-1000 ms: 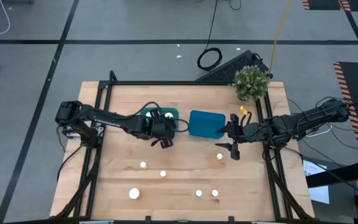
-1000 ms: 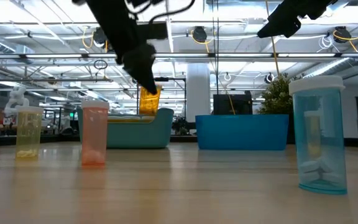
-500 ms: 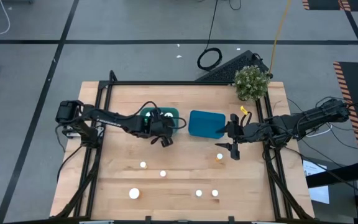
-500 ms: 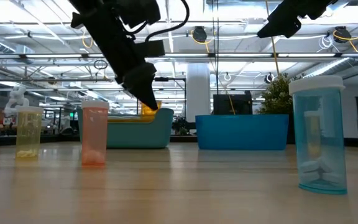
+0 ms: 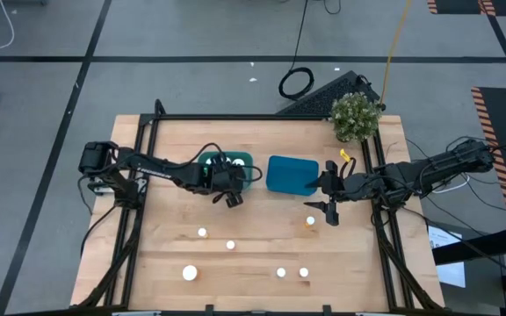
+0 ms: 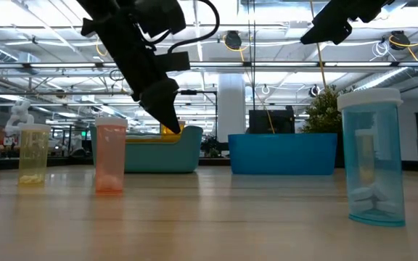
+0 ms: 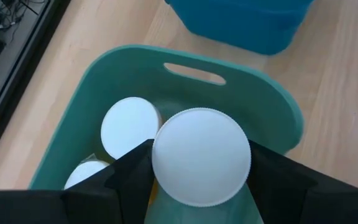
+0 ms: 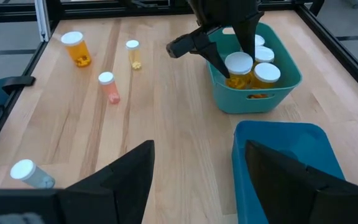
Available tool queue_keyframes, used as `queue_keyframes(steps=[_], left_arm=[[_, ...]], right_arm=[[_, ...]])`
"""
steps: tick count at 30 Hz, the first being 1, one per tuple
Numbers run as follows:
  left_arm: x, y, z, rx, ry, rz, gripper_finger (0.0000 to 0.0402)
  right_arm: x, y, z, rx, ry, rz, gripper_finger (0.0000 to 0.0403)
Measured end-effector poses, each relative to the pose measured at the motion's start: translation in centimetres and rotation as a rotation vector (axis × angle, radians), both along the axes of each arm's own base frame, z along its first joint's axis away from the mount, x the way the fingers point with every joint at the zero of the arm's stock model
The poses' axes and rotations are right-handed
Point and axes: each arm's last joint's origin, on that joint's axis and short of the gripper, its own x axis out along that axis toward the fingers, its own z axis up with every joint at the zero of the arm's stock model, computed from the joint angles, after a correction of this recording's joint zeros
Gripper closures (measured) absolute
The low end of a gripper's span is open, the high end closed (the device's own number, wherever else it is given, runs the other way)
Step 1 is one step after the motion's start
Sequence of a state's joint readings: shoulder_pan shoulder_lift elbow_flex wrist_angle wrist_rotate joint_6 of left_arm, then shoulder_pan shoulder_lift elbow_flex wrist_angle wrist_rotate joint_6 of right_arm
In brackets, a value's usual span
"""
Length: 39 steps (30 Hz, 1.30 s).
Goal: Pick and place medicine bottles into bin by pill shape (circle, oval)
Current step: Put the large orange capsule bottle into the green bin
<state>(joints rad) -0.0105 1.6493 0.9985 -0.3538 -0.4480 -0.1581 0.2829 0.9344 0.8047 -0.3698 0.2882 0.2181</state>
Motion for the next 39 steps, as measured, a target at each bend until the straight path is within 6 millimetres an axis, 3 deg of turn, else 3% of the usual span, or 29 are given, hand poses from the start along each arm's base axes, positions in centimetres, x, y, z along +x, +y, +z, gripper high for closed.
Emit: queue_keyframes(steps=[14, 26, 31, 39], left_arm=[[0.0, 0.3, 0.0, -0.015, 0.008, -0.020, 0.0162], [0.1, 0.2, 0.1, -0.018, 0.005, -0.031, 0.0109], [-0.4, -0.6, 2.0, -0.014, -0.057, -0.054, 0.0108], [-3.0, -3.0, 6.2, -0.018, -0.161, -0.093, 0.0108]], right_arm=[[0.0, 0.0, 0.0, 0.000, 0.000, 0.001, 0.0158], [0.0, 0.0, 0.0, -0.014, 0.001, 0.010, 0.0158], [0.0, 0.0, 0.0, -0.017, 0.001, 0.012, 0.0158], [0.0, 0.0, 0.1, -0.013, -0.007, 0.011, 0.0158]])
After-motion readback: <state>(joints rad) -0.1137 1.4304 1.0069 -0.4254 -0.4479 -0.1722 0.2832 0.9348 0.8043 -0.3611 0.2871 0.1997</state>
